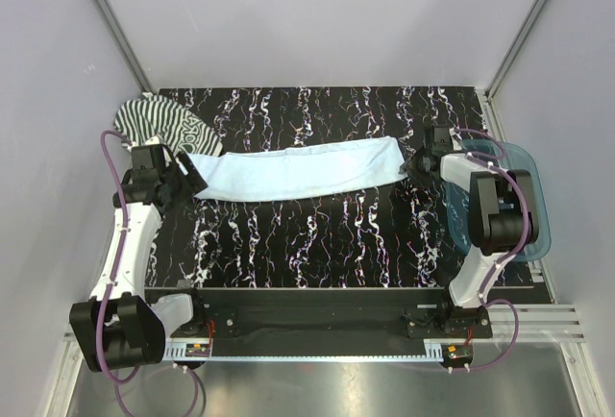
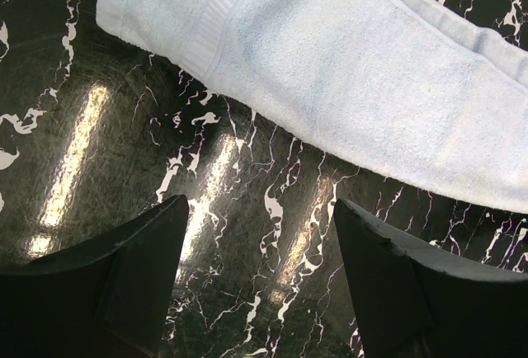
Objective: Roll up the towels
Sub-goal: Fold the towel
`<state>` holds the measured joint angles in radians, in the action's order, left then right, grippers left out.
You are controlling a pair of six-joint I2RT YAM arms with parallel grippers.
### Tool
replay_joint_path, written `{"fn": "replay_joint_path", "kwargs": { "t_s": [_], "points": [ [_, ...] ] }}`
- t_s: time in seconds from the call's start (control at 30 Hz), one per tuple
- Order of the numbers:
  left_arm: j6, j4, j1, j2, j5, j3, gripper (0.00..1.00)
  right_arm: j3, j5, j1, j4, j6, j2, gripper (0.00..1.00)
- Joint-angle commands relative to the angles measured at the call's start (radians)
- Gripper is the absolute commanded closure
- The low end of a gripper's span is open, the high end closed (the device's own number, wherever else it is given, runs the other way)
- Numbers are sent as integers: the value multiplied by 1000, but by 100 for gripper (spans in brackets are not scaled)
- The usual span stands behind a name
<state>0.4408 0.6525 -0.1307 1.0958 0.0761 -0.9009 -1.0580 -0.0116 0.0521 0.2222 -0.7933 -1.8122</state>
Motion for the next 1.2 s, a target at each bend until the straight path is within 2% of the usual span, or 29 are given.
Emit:
{"fn": "replay_joint_path", "kwargs": {
  "t_s": [0.0, 0.17, 0.33, 0.43, 0.73, 0.9, 1.1, 1.17],
  "points": [
    [-8, -45, 6, 1, 11, -13, 24, -40, -36, -5, -14, 6, -33, 53],
    [-7, -44, 6, 6, 13, -12, 24, -56, -39, -5, -26, 14, -62, 62],
    [-7, -44, 6, 6, 14, -10, 24, -72, -42, -5, -30, 20, -76, 82],
    [-7, -44, 8, 6, 13, -10, 24, -88, -37, -3, -20, 29, -73, 100],
    [-8, -40, 36, 1, -1, -9, 24, -102, -139, -29, 123, 72, 94, 100],
    [-8, -40, 42, -1, -2, -10, 24, -77, -131, -106, 177, 68, 214, 100],
    [-13, -37, 54, -5, -6, -12, 24, -108, -110, -112, 209, 89, 269, 100],
    [-11, -37, 55, -5, -6, -12, 24, -129, -42, -107, 178, 103, 264, 100]
  ]
}}
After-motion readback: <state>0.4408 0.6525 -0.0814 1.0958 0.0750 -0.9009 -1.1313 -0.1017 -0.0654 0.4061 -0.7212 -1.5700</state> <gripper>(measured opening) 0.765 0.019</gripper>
